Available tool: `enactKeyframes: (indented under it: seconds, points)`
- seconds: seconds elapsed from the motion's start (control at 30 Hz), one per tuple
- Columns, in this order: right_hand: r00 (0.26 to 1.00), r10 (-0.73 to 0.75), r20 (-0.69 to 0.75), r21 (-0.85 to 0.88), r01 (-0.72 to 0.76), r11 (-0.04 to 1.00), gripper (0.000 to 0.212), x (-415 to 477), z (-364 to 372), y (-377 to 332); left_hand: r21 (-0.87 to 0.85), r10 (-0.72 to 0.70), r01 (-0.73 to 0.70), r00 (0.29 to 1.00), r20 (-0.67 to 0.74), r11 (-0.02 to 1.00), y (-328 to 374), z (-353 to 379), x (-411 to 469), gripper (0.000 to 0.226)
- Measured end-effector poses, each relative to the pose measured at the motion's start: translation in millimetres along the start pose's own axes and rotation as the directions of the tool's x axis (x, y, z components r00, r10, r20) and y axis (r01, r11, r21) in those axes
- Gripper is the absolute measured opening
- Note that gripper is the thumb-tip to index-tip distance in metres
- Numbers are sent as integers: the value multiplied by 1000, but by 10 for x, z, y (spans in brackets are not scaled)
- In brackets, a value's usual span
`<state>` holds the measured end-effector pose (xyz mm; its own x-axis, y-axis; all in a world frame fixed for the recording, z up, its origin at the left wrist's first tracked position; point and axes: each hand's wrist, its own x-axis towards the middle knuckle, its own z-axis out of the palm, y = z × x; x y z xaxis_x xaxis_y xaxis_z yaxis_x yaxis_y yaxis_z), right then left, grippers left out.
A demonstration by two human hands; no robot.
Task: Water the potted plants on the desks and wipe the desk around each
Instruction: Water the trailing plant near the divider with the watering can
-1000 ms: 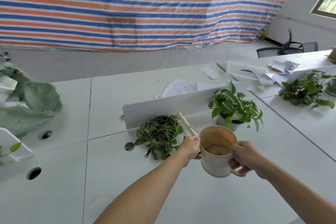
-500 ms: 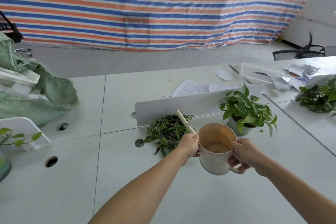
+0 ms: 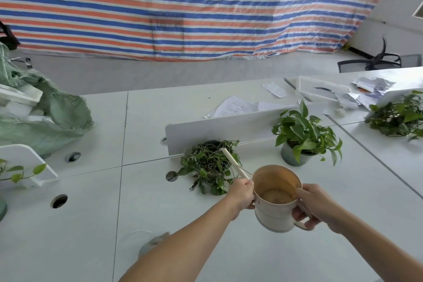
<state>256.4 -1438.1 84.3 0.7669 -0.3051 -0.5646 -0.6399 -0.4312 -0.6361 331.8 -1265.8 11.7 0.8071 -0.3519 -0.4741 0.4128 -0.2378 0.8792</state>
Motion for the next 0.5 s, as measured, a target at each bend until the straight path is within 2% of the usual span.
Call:
enactKeyframes:
  seconds: [0.2,0.5]
  points:
    - [999,-1,-33,26,2,1000,15,16,-113,27,-28,-23,25,999,46,999,79,127,80,28]
    - [998,-20,-66,39,22,999,15,138,-197,-107,-73,-34,38,998,50,997,270,142,237,28]
